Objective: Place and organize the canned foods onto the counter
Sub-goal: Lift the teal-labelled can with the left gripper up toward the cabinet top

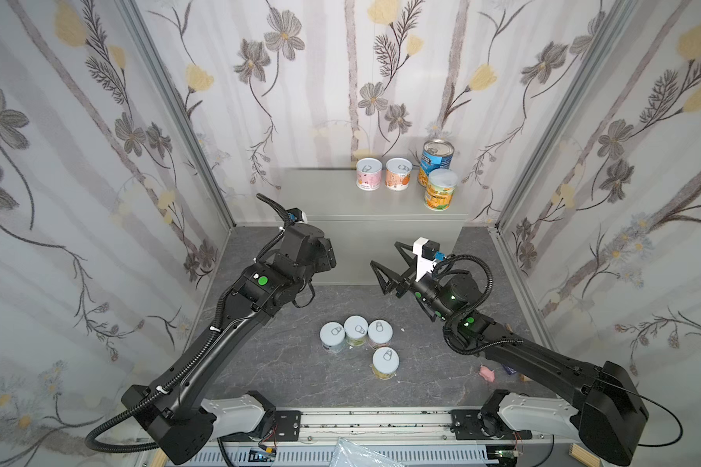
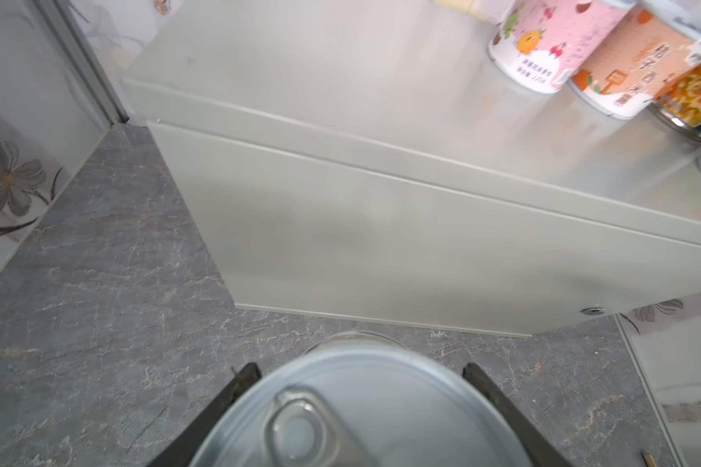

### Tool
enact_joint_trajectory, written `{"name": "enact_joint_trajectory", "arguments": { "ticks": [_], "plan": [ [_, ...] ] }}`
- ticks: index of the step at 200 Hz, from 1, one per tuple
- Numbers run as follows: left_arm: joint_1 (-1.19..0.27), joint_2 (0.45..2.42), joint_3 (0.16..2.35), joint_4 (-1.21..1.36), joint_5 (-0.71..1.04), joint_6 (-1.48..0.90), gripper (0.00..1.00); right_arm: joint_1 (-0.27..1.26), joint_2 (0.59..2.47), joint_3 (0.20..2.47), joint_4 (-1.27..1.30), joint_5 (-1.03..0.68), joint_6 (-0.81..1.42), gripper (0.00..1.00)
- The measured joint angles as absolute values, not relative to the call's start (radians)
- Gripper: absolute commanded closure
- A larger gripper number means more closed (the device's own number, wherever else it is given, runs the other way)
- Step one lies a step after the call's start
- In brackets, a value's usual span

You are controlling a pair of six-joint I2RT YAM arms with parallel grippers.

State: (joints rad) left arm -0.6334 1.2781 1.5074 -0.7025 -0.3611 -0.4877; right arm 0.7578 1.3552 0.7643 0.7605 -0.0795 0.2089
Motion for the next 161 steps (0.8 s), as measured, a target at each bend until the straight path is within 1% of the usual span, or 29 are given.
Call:
{"name": "enact_joint_trajectory", "arguments": {
  "ticks": [74, 106, 130, 161],
  "plan": [
    [-0.609, 1.550, 1.858, -0.712, -0.351, -0.327, 1.00, 0.753, 1.299, 0.718, 0.767, 0.034, 0.234, 0.00],
    [-0.599, 1.671, 2.036, -0.733, -0.352, -0.259, 1.00, 0.753, 1.285, 0.714, 0.762, 0.056, 0.234, 0.00],
    [-0.593, 1.776, 2.210, -0.775, -0.359, -0.208, 1.00, 0.753, 1.270, 0.709, 0.757, 0.056, 0.233, 0.00],
    [-0.569, 1.978, 2.560, -0.890, -0.360, -0.160, 1.00, 0.753, 1.242, 0.704, 0.720, 0.060, 0.215, 0.00]
  ]
}}
